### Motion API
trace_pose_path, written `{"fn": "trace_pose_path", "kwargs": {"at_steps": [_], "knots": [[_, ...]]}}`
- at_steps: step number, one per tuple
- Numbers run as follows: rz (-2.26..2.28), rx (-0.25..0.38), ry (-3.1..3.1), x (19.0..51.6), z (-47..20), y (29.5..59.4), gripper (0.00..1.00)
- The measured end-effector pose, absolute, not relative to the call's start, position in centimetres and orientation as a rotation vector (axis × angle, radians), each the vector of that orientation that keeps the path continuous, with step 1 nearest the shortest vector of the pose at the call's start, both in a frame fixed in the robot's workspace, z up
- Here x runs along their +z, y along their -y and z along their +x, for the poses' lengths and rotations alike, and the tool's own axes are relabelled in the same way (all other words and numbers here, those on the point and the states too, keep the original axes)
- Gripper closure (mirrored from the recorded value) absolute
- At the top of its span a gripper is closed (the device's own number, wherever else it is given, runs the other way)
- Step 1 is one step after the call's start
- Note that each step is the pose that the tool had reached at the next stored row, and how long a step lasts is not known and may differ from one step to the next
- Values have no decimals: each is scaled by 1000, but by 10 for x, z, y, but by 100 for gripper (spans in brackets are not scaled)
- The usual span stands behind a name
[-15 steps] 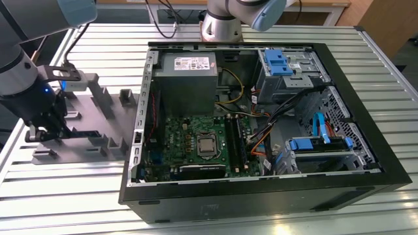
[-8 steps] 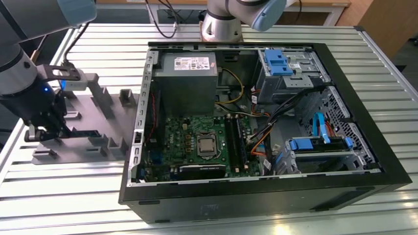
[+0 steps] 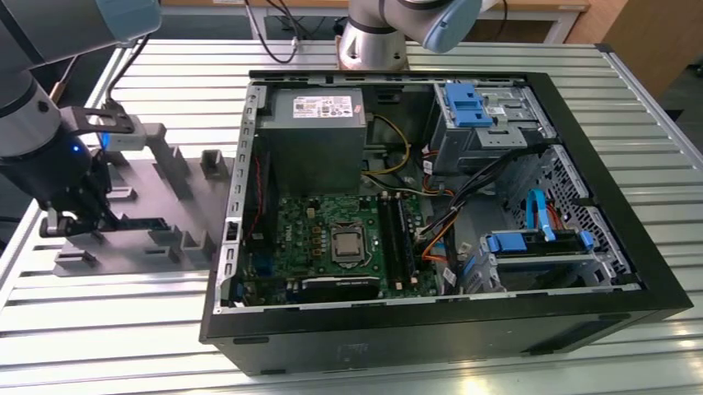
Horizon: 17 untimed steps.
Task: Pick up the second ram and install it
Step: 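Pick up the second ram and move it above second insertion slot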
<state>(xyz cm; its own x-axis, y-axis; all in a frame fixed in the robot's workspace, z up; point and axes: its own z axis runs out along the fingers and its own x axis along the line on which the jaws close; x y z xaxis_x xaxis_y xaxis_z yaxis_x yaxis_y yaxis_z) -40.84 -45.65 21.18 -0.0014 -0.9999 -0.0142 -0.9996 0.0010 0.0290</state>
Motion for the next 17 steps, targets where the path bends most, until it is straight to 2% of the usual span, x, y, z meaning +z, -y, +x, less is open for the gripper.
{"fn": "trace_pose_path", "kwargs": {"at_steps": [17], "knots": [[2212,-48,2215,218,-408,457,86]]}}
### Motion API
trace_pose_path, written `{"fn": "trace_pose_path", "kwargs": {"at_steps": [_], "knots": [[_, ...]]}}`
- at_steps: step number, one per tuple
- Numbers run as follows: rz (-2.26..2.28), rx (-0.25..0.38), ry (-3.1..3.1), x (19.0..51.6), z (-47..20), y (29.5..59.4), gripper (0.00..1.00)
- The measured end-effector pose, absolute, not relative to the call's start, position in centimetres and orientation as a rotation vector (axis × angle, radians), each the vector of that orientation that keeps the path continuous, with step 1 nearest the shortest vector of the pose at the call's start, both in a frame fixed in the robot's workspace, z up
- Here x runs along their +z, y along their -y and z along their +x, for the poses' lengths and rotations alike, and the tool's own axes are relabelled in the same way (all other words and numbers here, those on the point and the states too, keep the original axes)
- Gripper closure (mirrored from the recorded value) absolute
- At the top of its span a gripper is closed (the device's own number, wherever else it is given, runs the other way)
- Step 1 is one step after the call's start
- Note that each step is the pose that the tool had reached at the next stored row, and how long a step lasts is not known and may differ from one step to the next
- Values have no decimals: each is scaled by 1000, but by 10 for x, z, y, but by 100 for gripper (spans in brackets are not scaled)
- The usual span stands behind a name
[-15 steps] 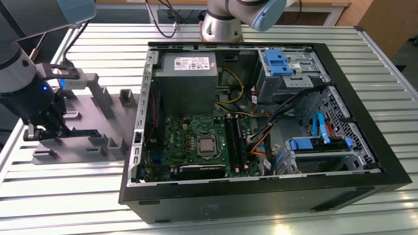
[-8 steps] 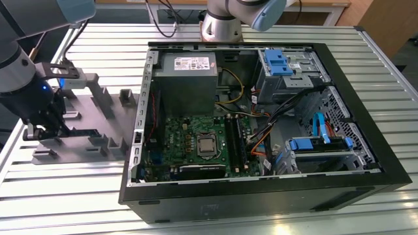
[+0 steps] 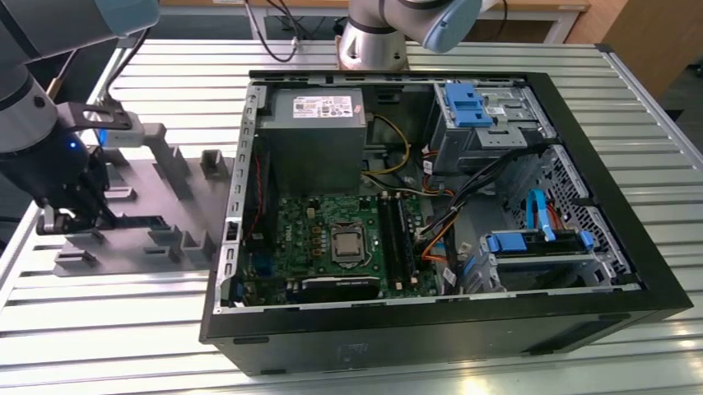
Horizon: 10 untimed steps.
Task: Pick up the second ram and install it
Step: 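Pick up the second ram and move it above second insertion slot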
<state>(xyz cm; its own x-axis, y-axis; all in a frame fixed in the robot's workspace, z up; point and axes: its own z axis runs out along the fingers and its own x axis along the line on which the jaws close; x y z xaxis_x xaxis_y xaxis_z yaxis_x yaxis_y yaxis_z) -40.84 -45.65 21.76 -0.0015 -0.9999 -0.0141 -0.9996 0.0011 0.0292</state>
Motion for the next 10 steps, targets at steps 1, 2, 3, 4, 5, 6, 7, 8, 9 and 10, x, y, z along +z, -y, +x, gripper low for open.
{"fn": "trace_pose_path", "kwargs": {"at_steps": [1,2,3,4,5,6,7,8,9,10], "knots": [[2212,-48,2215,218,-408,457,86],[2212,-48,2215,219,-408,457,86],[2212,-48,2215,220,-408,456,86],[2212,-48,2215,220,-408,456,86],[2213,-48,2215,220,-408,456,86],[2213,-48,2215,220,-408,456,86],[2212,-48,2215,221,-408,457,86],[2212,-48,2215,221,-408,456,86],[2212,-48,2215,221,-408,457,86],[2212,-48,2215,221,-408,456,86]]}}
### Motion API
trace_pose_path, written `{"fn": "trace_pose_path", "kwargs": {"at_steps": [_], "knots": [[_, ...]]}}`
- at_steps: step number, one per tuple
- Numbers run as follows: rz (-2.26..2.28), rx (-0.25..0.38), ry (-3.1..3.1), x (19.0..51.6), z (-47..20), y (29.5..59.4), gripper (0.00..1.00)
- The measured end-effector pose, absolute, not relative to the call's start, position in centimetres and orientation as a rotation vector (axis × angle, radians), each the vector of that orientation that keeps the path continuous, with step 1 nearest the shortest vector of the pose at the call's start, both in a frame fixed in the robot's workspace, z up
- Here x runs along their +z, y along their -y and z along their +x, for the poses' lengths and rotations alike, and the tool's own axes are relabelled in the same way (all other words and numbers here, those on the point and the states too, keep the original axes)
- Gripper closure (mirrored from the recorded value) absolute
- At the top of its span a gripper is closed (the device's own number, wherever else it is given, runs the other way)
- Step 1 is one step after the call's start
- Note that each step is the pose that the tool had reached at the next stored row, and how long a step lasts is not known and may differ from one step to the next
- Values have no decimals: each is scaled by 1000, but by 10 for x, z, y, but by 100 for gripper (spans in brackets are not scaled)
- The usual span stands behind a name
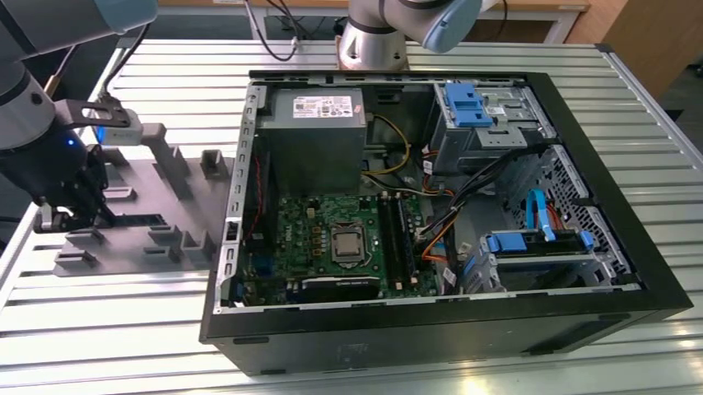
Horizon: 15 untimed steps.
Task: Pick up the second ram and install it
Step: 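Pick up the second ram and move it above second insertion slot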
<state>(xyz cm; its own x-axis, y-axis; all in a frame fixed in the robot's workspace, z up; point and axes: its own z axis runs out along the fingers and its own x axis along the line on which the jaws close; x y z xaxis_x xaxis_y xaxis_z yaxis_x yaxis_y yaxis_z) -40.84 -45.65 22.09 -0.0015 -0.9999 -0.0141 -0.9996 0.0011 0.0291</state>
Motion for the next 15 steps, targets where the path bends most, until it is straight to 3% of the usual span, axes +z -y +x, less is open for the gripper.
{"fn": "trace_pose_path", "kwargs": {"at_steps": [15], "knots": [[2212,-48,2215,226,-408,456,86]]}}
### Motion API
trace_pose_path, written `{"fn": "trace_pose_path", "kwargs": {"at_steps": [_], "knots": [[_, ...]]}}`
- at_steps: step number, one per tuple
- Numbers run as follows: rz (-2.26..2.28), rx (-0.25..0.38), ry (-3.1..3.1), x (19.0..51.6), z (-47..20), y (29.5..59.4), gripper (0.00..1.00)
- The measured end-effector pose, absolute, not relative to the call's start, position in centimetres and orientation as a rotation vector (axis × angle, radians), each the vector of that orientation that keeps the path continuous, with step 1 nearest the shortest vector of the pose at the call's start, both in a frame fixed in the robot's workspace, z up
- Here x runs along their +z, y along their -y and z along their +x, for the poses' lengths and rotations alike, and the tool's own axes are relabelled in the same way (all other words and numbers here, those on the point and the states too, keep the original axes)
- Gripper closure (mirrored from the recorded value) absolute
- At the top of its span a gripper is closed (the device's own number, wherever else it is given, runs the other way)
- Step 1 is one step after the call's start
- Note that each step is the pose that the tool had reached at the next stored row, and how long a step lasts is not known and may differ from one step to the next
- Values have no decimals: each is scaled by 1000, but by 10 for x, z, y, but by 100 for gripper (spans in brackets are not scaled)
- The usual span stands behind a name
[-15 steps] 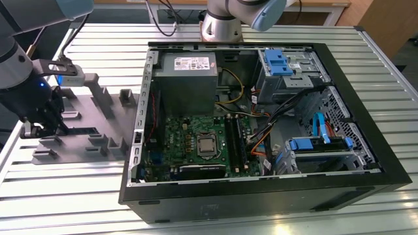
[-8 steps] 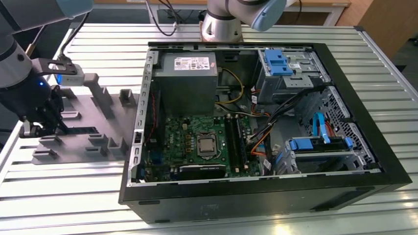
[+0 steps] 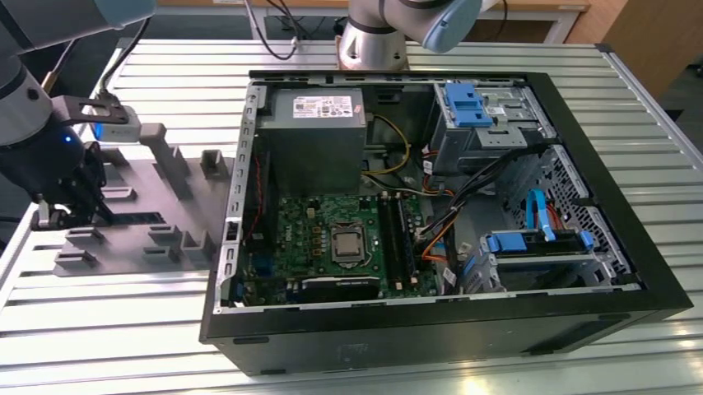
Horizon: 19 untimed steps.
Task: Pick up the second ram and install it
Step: 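Pick up the second ram and move it above second insertion slot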
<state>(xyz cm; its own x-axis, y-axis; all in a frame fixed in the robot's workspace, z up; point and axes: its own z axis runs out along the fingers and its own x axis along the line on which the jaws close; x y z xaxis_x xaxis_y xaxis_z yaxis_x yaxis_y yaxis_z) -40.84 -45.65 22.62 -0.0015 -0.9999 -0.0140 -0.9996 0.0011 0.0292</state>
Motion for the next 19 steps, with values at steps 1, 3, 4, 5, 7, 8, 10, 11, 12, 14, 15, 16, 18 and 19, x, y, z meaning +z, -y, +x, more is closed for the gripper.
{"fn": "trace_pose_path", "kwargs": {"at_steps": [1,3,4,5,7,8,10,11,12,14,15,16,18,19], "knots": [[2212,-48,2215,227,-408,456,86],[2212,-48,2215,228,-408,456,86],[2212,-48,2215,229,-408,456,86],[2213,-48,2215,229,-408,456,86],[2212,-48,2215,230,-408,456,86],[2212,-48,2215,230,-408,456,86],[2212,-48,2215,231,-408,456,86],[2212,-48,2215,232,-408,456,86],[2212,-48,2215,232,-408,456,86],[2212,-48,2215,233,-408,456,86],[2212,-48,2215,234,-408,456,86],[2212,-48,2215,235,-408,456,86],[2212,-48,2215,237,-408,456,86],[2212,-48,2215,237,-408,456,86]]}}
